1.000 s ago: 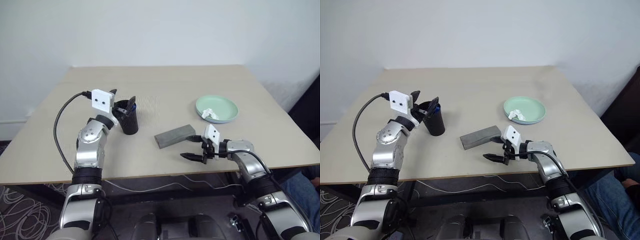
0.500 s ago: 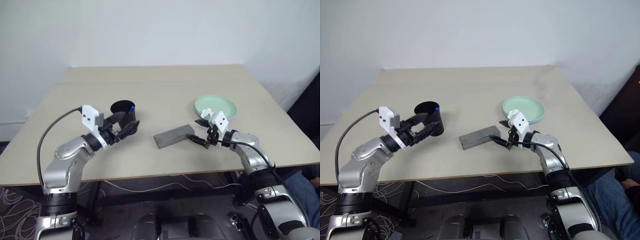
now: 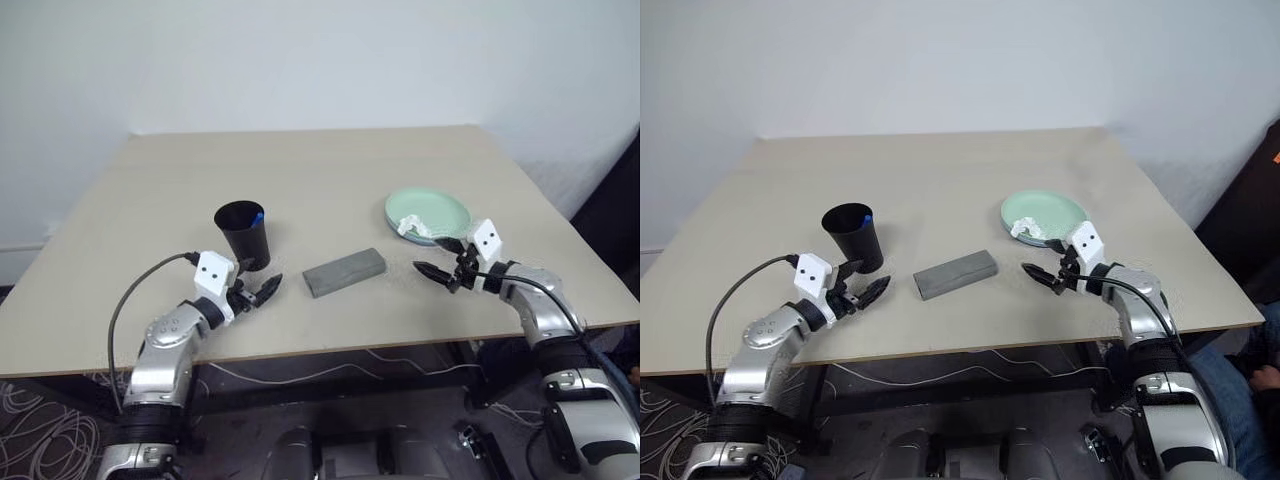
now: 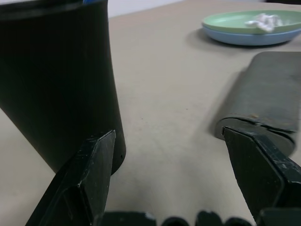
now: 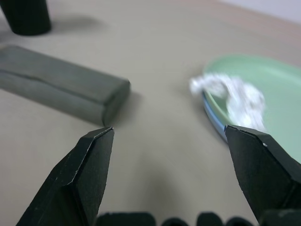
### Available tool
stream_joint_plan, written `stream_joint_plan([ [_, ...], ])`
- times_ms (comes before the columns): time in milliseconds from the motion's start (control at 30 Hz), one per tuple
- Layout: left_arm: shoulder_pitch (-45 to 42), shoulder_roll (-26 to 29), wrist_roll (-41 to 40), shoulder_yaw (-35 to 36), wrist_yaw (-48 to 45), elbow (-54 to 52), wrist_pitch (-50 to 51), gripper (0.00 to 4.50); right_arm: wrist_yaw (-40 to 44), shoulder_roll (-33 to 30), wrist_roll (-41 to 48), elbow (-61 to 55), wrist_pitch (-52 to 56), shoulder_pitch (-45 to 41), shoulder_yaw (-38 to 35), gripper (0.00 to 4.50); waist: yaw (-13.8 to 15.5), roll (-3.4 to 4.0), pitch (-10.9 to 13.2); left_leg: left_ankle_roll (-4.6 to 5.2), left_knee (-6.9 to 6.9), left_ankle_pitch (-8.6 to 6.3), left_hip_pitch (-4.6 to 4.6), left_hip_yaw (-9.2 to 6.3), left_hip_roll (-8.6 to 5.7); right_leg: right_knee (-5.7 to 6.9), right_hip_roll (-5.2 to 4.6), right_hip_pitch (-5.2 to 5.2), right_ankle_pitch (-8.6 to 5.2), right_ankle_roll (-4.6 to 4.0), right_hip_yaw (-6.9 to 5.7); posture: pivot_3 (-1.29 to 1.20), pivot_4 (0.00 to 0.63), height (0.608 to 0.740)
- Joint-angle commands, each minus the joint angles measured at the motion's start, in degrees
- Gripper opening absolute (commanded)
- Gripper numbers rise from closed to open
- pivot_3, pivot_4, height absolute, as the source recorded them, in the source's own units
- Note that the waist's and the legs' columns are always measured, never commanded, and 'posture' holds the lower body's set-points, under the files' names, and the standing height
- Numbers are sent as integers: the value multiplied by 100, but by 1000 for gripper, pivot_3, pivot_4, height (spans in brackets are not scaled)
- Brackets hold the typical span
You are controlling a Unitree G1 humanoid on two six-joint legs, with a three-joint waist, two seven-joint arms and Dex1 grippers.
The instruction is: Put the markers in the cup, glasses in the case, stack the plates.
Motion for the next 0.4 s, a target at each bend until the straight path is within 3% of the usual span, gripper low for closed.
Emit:
stream_joint_plan([
  [33,-117,-119,129,33,245,-46,-284,3817,-62,-145,75,193,-181,-163,-246,4083,0,-1,0,0,2,0,0,1,0,0,0,1,0,0,0,0,0,738],
  [400,13,-389,408,-55,630,-89,-474,3817,24,-233,98,-155,55,47,-261,4083,0,0,0,0,7,0,2,-8,0,2,0,5,1,2,-5,0,0,738],
])
